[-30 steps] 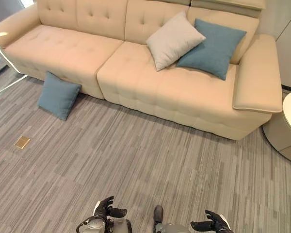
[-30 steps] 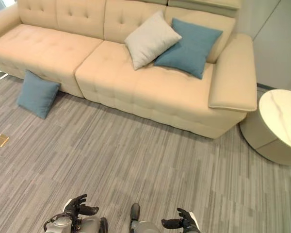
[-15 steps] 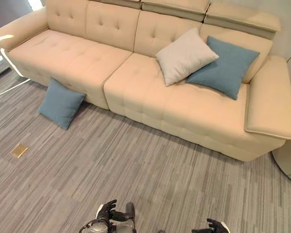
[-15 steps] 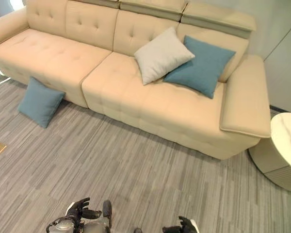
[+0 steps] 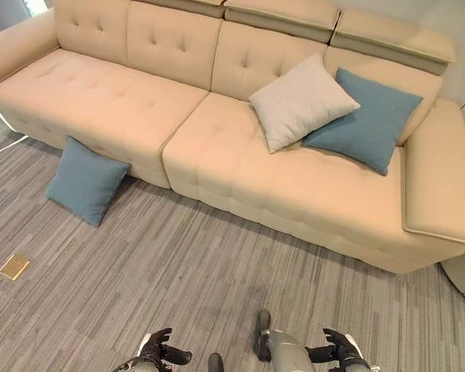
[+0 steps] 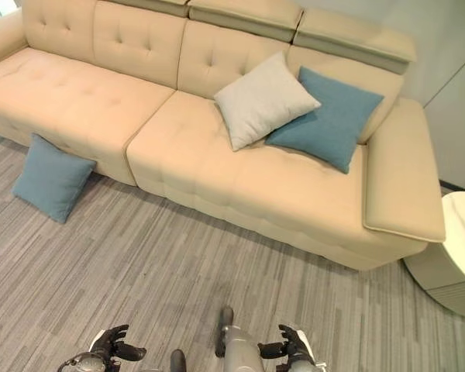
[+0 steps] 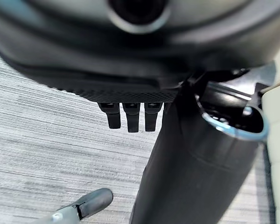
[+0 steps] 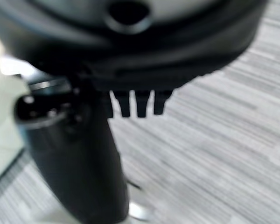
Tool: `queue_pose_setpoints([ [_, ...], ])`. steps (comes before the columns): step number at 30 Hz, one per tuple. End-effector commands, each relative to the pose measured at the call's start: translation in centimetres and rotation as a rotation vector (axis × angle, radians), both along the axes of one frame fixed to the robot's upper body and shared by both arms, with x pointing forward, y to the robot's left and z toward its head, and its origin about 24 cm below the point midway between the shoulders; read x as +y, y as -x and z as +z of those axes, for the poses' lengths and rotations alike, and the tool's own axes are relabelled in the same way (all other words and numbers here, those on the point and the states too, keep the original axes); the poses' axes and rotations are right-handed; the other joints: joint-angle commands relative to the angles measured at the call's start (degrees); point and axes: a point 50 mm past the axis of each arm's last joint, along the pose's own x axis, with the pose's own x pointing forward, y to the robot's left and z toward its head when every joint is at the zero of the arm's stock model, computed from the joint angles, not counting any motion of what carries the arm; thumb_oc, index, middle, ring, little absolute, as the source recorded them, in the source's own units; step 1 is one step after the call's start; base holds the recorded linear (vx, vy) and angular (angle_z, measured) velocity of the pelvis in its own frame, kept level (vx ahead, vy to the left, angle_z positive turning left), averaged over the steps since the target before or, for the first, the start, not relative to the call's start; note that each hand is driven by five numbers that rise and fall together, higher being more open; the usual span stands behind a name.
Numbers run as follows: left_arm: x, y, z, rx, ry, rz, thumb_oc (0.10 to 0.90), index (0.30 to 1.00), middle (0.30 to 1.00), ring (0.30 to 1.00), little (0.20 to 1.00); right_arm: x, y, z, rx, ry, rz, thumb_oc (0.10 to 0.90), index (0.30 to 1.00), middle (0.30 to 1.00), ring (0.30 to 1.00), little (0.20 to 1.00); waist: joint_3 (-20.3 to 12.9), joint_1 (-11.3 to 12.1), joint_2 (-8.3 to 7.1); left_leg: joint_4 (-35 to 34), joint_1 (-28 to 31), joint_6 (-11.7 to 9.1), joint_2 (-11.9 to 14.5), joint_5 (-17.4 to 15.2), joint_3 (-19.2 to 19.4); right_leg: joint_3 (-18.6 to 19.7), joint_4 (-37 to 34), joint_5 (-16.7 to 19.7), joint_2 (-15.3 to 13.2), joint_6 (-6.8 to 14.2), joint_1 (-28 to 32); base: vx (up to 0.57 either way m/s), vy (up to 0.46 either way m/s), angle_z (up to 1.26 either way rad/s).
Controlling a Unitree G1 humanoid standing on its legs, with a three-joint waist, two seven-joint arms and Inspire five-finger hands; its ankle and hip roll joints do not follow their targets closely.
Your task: Pick up all the scattered cushions and arrange them neatly on the sofa.
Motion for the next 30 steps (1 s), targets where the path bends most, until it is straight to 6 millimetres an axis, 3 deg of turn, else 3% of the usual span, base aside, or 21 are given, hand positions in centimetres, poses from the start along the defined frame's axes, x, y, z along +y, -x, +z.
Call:
queue_pose_setpoints([
  [1, -1.1, -1.6, 0.5, -0.071, 0.011, -0.055, 0.800, 0.900, 0.900, 0.900, 0.900, -1.2, -0.2, 0.4, -0.005, 0.045, 0.026, 0.800, 0.900, 0.900, 0.900, 0.900, -0.01, -0.63, 0.51, 5.26, -0.91, -1.86, -0.32, -6.62, -3.68, 2.76, -2.85, 2.88, 2.19, 0.84, 8.74, 0.43, -0.147, 0.32],
  [2, -1.7, -1.6, 0.4, -0.069, 0.031, -0.063, 0.800, 0.900, 0.900, 0.900, 0.900, -1.7, 0.0, 0.4, 0.001, 0.053, 0.009, 0.800, 0.900, 0.900, 0.900, 0.900, -0.31, -0.47, 0.65, 9.21, -1.54, -3.20, -0.34, -6.60, -3.84, 1.98, -3.88, 2.67, 2.11, 0.00, 10.84, 0.27, -0.106, 0.32],
  [3, -1.7, -1.6, 0.4, -0.070, 0.031, -0.063, 0.800, 0.900, 0.900, 0.900, 0.900, -1.7, 0.0, 0.4, 0.000, 0.053, 0.009, 0.800, 0.900, 0.900, 0.900, 0.900, -0.27, -0.54, 0.68, 9.38, -1.59, -3.22, -0.31, -6.70, -3.90, 1.90, -3.96, 2.69, 2.13, -0.02, 10.93, 0.30, -0.166, 0.41],
  [5, -2.1, -1.9, 0.4, -0.077, 0.041, -0.089, 0.800, 0.900, 0.900, 0.900, 0.900, -1.6, 0.1, 0.4, -0.006, 0.038, -0.006, 0.800, 0.900, 0.900, 0.900, 0.900, -1.05, -0.85, 0.86, 13.92, -2.38, -5.93, 1.17, -3.99, -2.38, 1.56, -5.69, 1.85, 3.00, -1.21, 14.02, 0.24, -0.145, 0.33],
  [6, -2.3, -2.3, 0.6, -0.092, 0.048, -0.097, 0.800, 0.900, 0.900, 0.900, 0.900, -1.7, -0.2, 0.5, -0.019, 0.039, -0.011, 0.800, 0.900, 0.900, 0.900, 0.900, -0.60, -0.53, 0.52, 21.13, -5.25, -7.63, 1.63, -1.44, -2.15, 1.84, -6.70, 1.57, 3.28, -1.95, 15.74, 0.24, -0.249, 0.17],
  [7, -2.3, -3.2, 1.0, -0.123, 0.050, -0.100, 0.800, 0.900, 0.900, 0.900, 0.900, -1.8, -1.1, 0.8, -0.045, 0.036, -0.021, 0.800, 0.900, 0.900, 0.900, 0.900, 0.13, 0.09, -0.98, 30.50, -10.61, -9.23, 2.42, 1.83, -0.98, 2.06, -8.39, 1.13, 2.76, -3.20, 18.17, 0.17, -0.212, 0.20],
  [8, -2.2, -3.3, 1.0, -0.123, 0.050, -0.100, 0.800, 0.900, 0.900, 0.900, 0.900, -1.8, -1.1, 0.8, -0.045, 0.036, -0.021, 0.800, 0.900, 0.900, 0.900, 0.900, 0.14, 0.04, -0.90, 30.87, -10.82, -9.25, 2.53, 1.65, -1.05, 1.99, -8.43, 1.16, 2.86, -3.23, 18.16, 0.21, -0.228, 0.16],
  [9, -2.2, -3.8, 1.2, -0.137, 0.053, -0.088, 0.800, 0.900, 0.900, 0.900, 0.900, -1.8, -1.1, 0.8, -0.044, 0.034, -0.032, 0.800, 0.900, 0.900, 0.900, 0.900, 0.51, 0.63, -1.71, 32.40, -13.71, -8.42, 4.34, 0.85, 1.38, 1.82, -10.16, 0.17, 2.62, -3.59, 20.42, 0.19, -0.107, 0.16],
  [11, -2.3, -3.8, 1.2, -0.135, 0.056, -0.085, 0.800, 0.900, 0.900, 0.900, 0.900, -1.9, -1.2, 0.8, -0.048, 0.035, -0.039, 0.800, 0.900, 0.900, 0.900, 0.900, 0.63, 0.92, -1.69, 31.54, -14.54, -7.94, 4.67, -0.17, 1.85, 1.77, -10.73, -0.09, 2.75, -3.48, 21.21, 0.18, -0.065, 0.10],
  [12, -2.4, -3.8, 1.2, -0.132, 0.055, -0.087, 0.800, 0.900, 0.900, 0.900, 0.900, -1.1, -3.2, 1.3, -0.084, 0.039, -0.039, 0.800, 0.900, 0.900, 0.900, 0.900, 0.35, 1.51, -1.84, 29.06, -15.15, -7.08, 4.17, -2.12, 1.90, 1.95, -11.39, -0.50, 2.63, -3.21, 22.13, 0.30, 0.018, -0.06],
  [13, -2.4, -3.0, 0.8, -0.108, 0.053, -0.086, 0.800, 0.900, 0.900, 0.900, 0.900, -1.3, -2.8, 1.3, -0.097, 0.033, -0.026, 0.800, 0.900, 0.900, 0.900, 0.900, -0.20, 2.34, -1.66, 23.35, -16.99, -6.03, 2.95, -3.22, 0.72, 2.56, -11.66, -1.29, 2.69, -2.65, 22.88, 0.31, 0.020, -0.19],
  [14, -2.4, -3.0, 0.8, -0.108, 0.053, -0.086, 0.800, 0.900, 0.900, 0.900, 0.900, -1.4, -2.8, 1.3, -0.096, 0.034, -0.027, 0.800, 0.900, 0.900, 0.900, 0.900, -0.11, 2.37, -1.64, 23.27, -16.75, -6.01, 2.93, -3.29, 0.74, 2.58, -11.71, -1.35, 2.68, -2.61, 23.09, 0.27, 0.059, -0.21],
  [16, -2.7, -2.8, 0.7, -0.106, 0.061, -0.087, 0.800, 0.900, 0.900, 0.900, 0.900, -1.2, -3.1, 1.4, -0.101, 0.042, -0.018, 0.800, 0.900, 0.900, 0.900, 0.900, -0.39, 2.88, -0.64, 16.03, -17.42, -6.17, 3.32, -0.81, -0.02, 3.01, -12.03, -2.24, 3.44, -2.33, 24.14, 0.21, 0.068, -0.09],
  [18, -2.9, -3.1, 0.9, -0.124, 0.073, -0.078, 0.800, 0.900, 0.900, 0.900, 0.900, -0.9, -3.2, 1.3, -0.096, 0.042, -0.020, 0.800, 0.900, 0.900, 0.900, 0.900, -0.28, 4.05, -0.05, 10.95, -20.35, -6.73, 4.22, 4.60, -1.03, 4.25, -12.50, -4.00, 4.50, -2.26, 26.70, 0.31, 0.091, 0.01],
  [22, -2.7, -2.4, 0.6, -0.101, 0.075, -0.060, 0.800, 0.900, 0.900, 0.900, 0.900, -0.9, -2.3, 0.9, -0.069, 0.037, -0.032, 0.800, 0.900, 0.900, 0.900, 0.900, -1.06, 4.91, 0.18, 8.84, -20.05, -6.11, 3.65, 5.20, -2.34, 5.53, -11.25, -5.86, 4.80, -1.96, 28.37, 0.29, 0.136, -0.15],
  [23, -2.2, -1.4, 0.2, -0.067, 0.062, -0.041, 0.800, 0.900, 0.900, 0.900, 0.900, -0.8, -1.5, 0.6, -0.042, 0.033, -0.035, 0.800, 0.900, 0.900, 0.900, 0.900, -1.99, 5.19, 0.14, 8.28, -18.70, -5.12, 2.85, 4.68, -2.12, 5.58, -6.64, -6.51, 3.49, -1.09, 27.94, 0.18, 0.130, -0.45],
  [25, -2.0, -1.3, 0.2, -0.064, 0.059, -0.033, 0.800, 0.900, 0.900, 0.900, 0.900, -0.7, -1.3, 0.5, -0.035, 0.029, -0.031, 0.800, 0.900, 0.900, 0.900, 0.900, -2.25, 5.32, 0.14, 7.45, -17.28, -4.66, 2.61, 4.27, -1.58, 5.69, -3.58, -6.35, 2.85, -0.50, 27.02, 0.25, 0.177, -0.46],
  [26, -1.6, -1.7, 0.5, -0.082, 0.048, -0.022, 0.800, 0.900, 0.900, 0.900, 0.900, -0.3, -1.7, 0.6, -0.050, 0.018, -0.022, 0.800, 0.900, 0.900, 0.900, 0.900, -1.94, 4.72, 0.50, 5.93, -14.52, -3.44, 2.57, 3.62, -1.01, 5.66, 5.55, -4.18, 1.65, 1.45, 22.48, 0.27, 0.204, -0.50],
  [27, -1.3, -2.0, 0.7, -0.095, 0.040, -0.023, 0.800, 0.900, 0.900, 0.900, 0.900, -0.3, -2.0, 0.7, -0.062, 0.015, -0.017, 0.800, 0.900, 0.900, 0.900, 0.900, -1.60, 4.36, 0.71, 5.34, -13.48, -2.96, 2.65, 3.42, -0.76, 5.38, 9.46, -2.72, 1.02, 2.37, 20.16, 0.19, 0.148, -0.63],
  [30, -1.2, -2.9, 1.0, -0.120, 0.026, -0.053, 0.800, 0.900, 0.900, 0.900, 0.900, 0.0, -2.6, 0.9, -0.080, 0.014, 0.001, 0.800, 0.900, 0.900, 0.900, 0.900, -1.13, 3.58, 1.47, 4.01, -10.47, -2.11, 2.62, 1.86, 0.10, 2.73, 13.96, -0.61, -1.05, 2.80, 15.81, 0.17, 0.101, -0.26],
])
